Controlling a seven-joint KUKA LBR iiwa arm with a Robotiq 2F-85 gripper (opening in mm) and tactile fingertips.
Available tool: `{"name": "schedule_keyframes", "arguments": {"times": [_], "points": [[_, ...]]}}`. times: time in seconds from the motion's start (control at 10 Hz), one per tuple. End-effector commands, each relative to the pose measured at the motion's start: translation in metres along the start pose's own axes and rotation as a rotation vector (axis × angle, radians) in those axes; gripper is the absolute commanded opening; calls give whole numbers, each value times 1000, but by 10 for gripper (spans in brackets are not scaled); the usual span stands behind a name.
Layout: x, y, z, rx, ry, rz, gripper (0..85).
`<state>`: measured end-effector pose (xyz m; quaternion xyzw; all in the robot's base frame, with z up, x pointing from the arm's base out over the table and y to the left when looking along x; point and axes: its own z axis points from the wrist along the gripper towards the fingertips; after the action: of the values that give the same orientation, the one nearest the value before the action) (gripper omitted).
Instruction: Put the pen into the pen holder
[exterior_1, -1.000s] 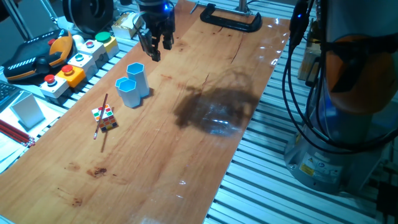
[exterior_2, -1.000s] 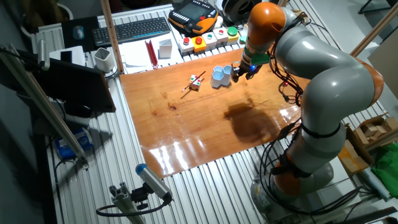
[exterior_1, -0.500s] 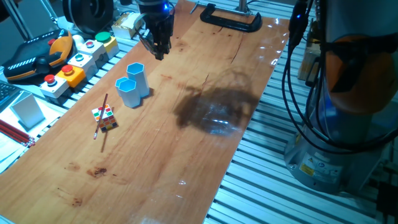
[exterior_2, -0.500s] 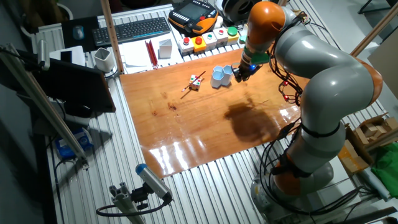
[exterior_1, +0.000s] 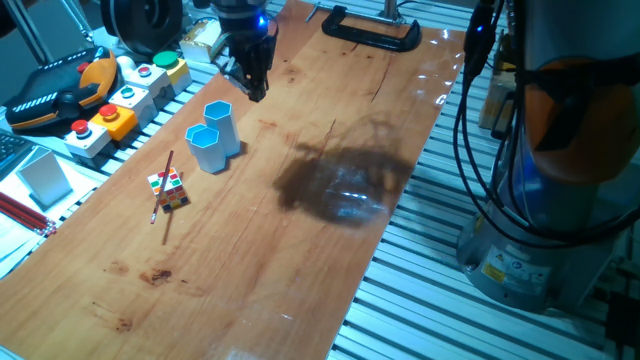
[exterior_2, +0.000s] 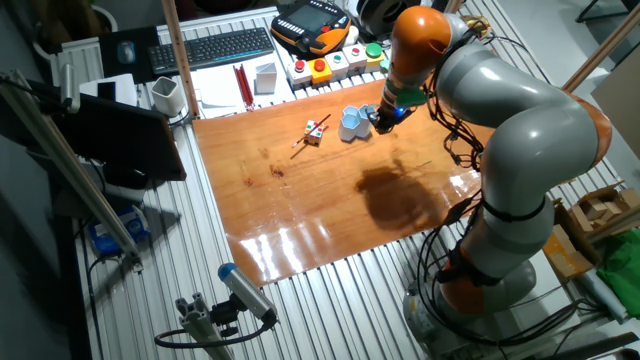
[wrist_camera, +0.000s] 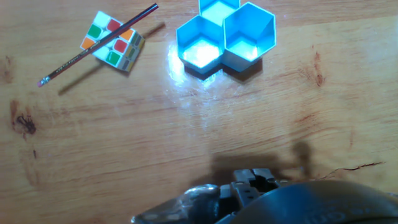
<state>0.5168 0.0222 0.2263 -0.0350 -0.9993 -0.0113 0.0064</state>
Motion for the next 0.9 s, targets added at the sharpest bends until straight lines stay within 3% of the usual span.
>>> {"name": "schedule_keyframes", "arguments": {"times": [0.0,0.2,0.5,0.8], "points": [[-2,3,3,-5,8,1,7],[-6,15,12,-16,17,16,7],[-10,35,34,-18,3,66,7],[-16,41,47,13,-17,101,7]]}}
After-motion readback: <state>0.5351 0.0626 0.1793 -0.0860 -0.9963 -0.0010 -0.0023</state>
